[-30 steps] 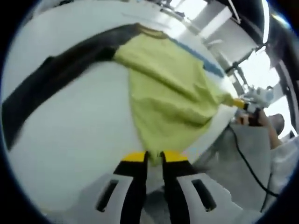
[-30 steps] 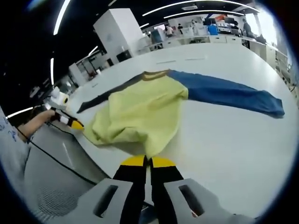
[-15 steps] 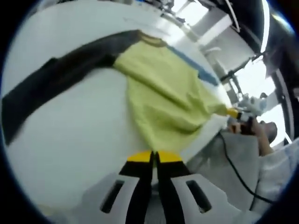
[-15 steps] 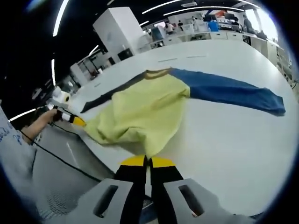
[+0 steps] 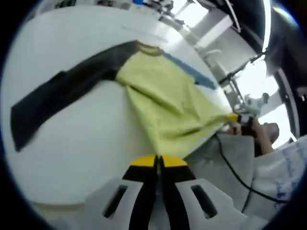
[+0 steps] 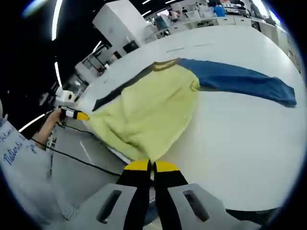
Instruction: Fold the garment on the visible template until the final outline fits inside the template.
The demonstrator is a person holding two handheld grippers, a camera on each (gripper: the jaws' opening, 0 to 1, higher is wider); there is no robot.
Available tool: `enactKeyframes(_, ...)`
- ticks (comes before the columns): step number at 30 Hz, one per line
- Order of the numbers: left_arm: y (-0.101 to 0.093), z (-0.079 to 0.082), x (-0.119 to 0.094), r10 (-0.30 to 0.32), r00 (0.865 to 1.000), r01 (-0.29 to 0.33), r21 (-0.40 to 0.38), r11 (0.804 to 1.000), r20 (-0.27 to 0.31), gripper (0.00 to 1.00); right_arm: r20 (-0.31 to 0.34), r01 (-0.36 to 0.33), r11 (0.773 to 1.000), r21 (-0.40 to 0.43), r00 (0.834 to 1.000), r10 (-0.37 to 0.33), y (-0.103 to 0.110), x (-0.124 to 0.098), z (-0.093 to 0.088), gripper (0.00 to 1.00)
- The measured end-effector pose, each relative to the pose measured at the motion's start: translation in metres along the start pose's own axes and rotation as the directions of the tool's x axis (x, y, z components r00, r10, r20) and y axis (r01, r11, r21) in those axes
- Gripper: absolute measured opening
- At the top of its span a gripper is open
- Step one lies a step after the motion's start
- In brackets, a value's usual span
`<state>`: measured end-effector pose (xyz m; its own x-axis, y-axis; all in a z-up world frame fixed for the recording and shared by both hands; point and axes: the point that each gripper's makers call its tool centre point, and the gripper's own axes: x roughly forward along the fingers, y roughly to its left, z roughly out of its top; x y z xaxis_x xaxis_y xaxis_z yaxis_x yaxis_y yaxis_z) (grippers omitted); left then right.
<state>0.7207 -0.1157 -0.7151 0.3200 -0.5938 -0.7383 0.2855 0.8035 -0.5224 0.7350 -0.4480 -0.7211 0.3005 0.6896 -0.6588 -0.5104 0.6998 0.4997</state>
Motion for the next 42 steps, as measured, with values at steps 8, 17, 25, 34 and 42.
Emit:
enactKeyframes(8, 0.017, -0.022, 0.009, 0.084, 0.989, -0.080, 0.040, 0.996, -0.118, 0.00, -0.129, 0.011, 1.000, 0.008, 0.992, -0.010, 0.000, 0.009, -0.031, 0.02)
enactKeyframes(17, 0.018, -0.041, 0.012, 0.086, 0.982, -0.080, 0.040, 0.996, -0.170, 0.00, -0.149, 0.040, 0.999, 0.005, 0.988, -0.039, -0.003, 0.009, -0.044, 0.02)
enactKeyframes(25, 0.020, -0.053, 0.014, 0.104, 0.973, -0.091, 0.072, 0.993, -0.208, 0.00, -0.182, 0.058, 0.998, -0.030, 0.981, -0.062, -0.007, 0.012, -0.047, 0.03)
enactKeyframes(34, 0.023, -0.056, -0.003, 0.130, 0.969, -0.107, 0.118, 0.987, -0.210, 0.00, -0.187, 0.075, 0.995, -0.060, 0.979, -0.085, -0.010, 0.001, -0.049, 0.06)
enactKeyframes(42, 0.021, -0.041, -0.022, 0.171, 0.978, -0.149, 0.167, 0.975, -0.122, 0.00, -0.129, 0.090, 0.990, -0.110, 0.986, -0.104, 0.003, -0.008, -0.032, 0.11)
